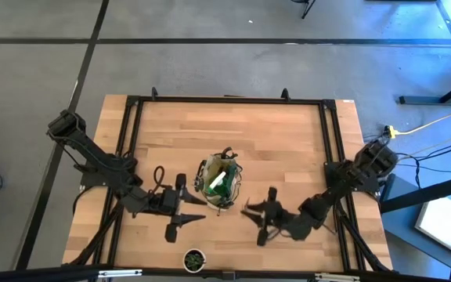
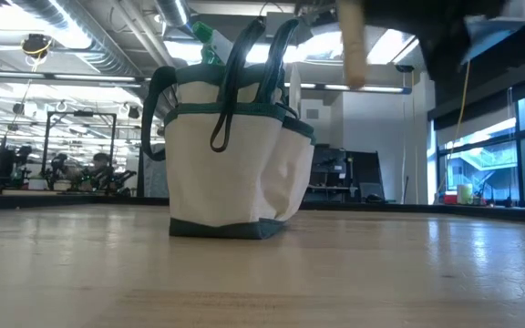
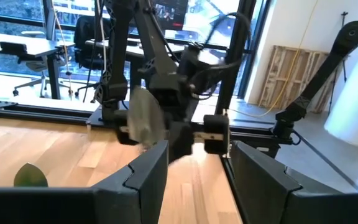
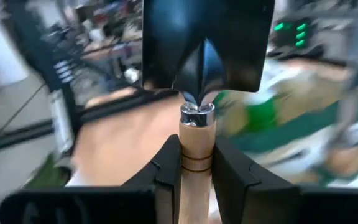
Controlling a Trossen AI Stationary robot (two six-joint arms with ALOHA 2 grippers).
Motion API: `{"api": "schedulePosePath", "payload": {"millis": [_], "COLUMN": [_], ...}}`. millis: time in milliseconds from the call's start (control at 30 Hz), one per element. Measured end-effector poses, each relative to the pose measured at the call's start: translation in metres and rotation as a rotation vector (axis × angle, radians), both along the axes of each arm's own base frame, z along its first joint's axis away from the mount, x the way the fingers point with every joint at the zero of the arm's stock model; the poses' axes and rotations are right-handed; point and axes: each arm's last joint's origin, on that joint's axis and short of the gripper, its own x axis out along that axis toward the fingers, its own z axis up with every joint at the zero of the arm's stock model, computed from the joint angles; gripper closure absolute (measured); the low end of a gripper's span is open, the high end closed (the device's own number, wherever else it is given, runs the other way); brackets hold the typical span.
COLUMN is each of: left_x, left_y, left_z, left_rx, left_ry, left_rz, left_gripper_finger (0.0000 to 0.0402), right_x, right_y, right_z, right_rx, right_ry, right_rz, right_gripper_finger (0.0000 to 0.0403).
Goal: Pick & Place Garden tools in Gardening bag
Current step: Put the brown trowel into the side pocket of the green gardening bag
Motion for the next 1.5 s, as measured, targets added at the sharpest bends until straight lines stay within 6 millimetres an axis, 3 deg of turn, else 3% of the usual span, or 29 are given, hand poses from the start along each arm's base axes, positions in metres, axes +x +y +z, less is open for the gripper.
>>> {"api": "schedulePosePath", "payload": {"millis": [333,567,1500], "left_x": [0.001,0.001,0.001], "left_y": [0.001,0.001,0.001], "left_z": [0.000,-0.001,-0.002], "left_rx": [0.000,0.005,0.001], "left_ry": [0.000,0.007,0.013], "left_rz": [0.006,0.002,0.000], "left_gripper_finger": [0.0231,0.0231,0.0231], "right_x": [0.035,0.048,0.037], "right_y": [-0.058,-0.082,-0.067], "right_z": [0.005,0.006,0.001], "right_rx": [-0.040,-0.030,-0.010], "right_ry": [0.014,0.009,0.063], "right_rz": [-0.047,-0.045,-0.048], "right_gripper_finger": [0.0340,0.0340,0.0340]}}
